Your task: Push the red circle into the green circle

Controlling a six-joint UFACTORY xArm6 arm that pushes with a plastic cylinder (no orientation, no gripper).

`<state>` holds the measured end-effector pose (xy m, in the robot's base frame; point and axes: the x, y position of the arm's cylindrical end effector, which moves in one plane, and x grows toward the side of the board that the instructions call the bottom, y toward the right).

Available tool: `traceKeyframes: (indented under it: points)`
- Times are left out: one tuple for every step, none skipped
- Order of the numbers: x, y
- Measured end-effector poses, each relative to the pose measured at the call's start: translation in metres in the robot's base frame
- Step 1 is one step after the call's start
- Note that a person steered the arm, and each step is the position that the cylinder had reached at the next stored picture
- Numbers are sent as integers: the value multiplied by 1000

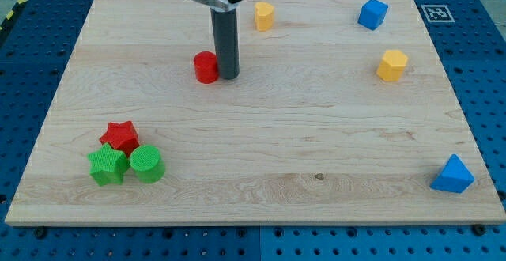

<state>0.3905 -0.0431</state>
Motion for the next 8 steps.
traceKeyframes:
  points:
    - [-21, 0]
    - [-40, -13]
    - [-7, -38]
    - [55, -45]
    - [59, -44]
    - [51, -11]
    - [85, -6]
    - [133, -27]
